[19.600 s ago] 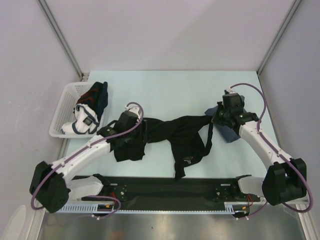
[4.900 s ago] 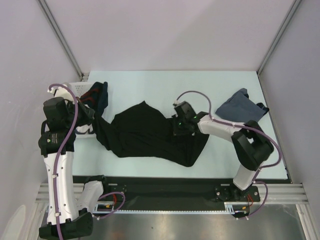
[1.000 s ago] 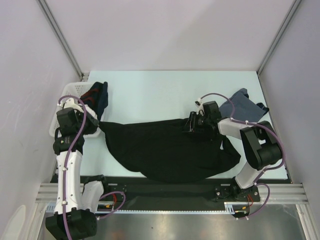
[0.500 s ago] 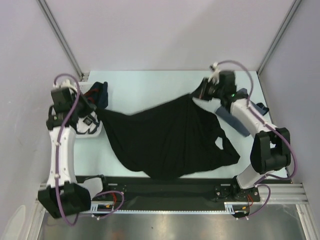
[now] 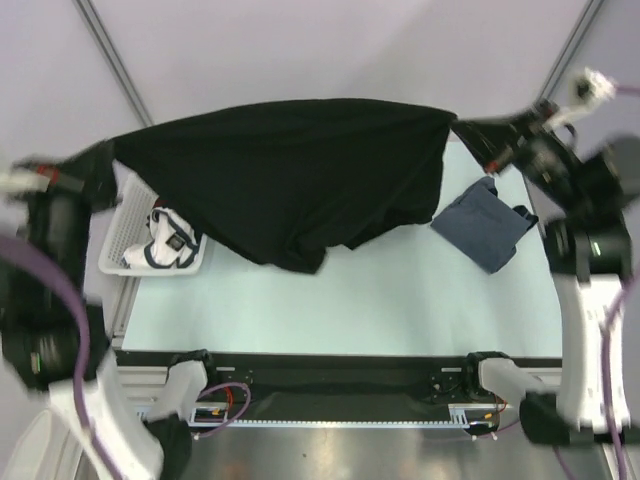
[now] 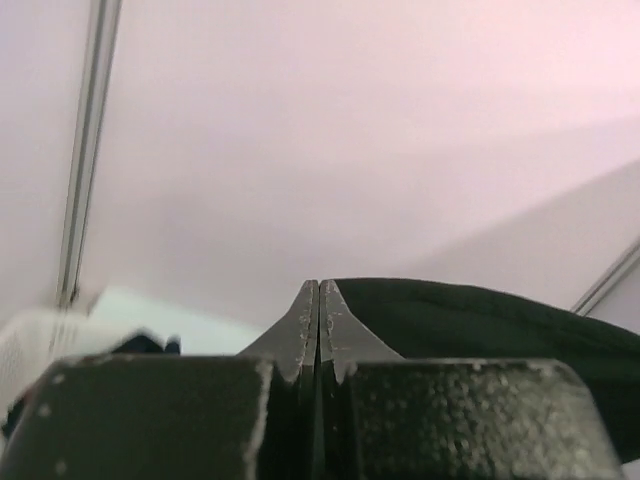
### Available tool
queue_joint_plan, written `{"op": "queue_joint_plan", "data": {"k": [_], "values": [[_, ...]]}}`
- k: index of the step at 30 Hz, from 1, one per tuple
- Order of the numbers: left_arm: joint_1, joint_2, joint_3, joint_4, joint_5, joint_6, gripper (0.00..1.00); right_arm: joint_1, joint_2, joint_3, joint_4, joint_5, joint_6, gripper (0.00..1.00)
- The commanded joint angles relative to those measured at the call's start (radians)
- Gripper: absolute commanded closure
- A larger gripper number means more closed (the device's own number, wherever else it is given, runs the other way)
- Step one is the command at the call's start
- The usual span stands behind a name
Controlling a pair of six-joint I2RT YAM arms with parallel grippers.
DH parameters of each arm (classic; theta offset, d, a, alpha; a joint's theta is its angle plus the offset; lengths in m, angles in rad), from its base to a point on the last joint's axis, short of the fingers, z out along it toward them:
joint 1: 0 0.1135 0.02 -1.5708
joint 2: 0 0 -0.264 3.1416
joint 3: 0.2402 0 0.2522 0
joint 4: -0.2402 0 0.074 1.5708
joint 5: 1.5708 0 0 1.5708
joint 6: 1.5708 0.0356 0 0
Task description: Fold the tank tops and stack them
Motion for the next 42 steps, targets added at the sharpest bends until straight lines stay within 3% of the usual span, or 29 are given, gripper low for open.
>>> {"op": "queue_joint_plan", "data": {"k": [1,2,5,10,17,25,30,34,38,42], "values": [[0.006,-0.240,-0.091,0.201,-0.074,-0.052,1.00,-0.003,-0.236,-0.049,0.069,-0.023,0.006,1.00],[0.008,-0.331,-0.116,0.237,-0.091,-0.051,1.00,-0.003,-0.280,-0.063,0.081,-0.008,-0.004,1.00],[0.008,-0.391,-0.089,0.266,-0.129,-0.020,1.00,-0.004,-0.404,-0.068,0.092,0.044,-0.033,1.00],[0.006,-0.336,0.036,0.245,-0.141,-0.011,1.00,-0.003,-0.474,0.010,0.101,0.107,-0.061,1.00],[0.006,-0.161,-0.018,0.294,-0.105,-0.069,1.00,-0.004,-0.319,0.139,0.061,0.152,-0.063,1.00],[0.008,0.085,-0.058,0.357,-0.031,-0.104,1.00,-0.004,0.017,0.185,0.098,0.150,0.005,1.00],[0.008,0.305,0.080,0.349,0.007,-0.109,1.00,-0.004,0.219,0.298,0.164,0.129,0.075,1.00],[0.006,0.443,0.266,0.274,0.043,-0.114,1.00,-0.019,0.382,0.565,0.100,0.101,0.095,1.00],[0.006,0.407,0.304,0.291,0.033,-0.120,1.00,-0.030,0.421,0.654,0.089,0.093,0.117,1.00],[0.008,0.330,0.303,0.295,0.020,-0.103,1.00,-0.062,0.360,0.632,0.116,0.069,0.137,1.00]]}}
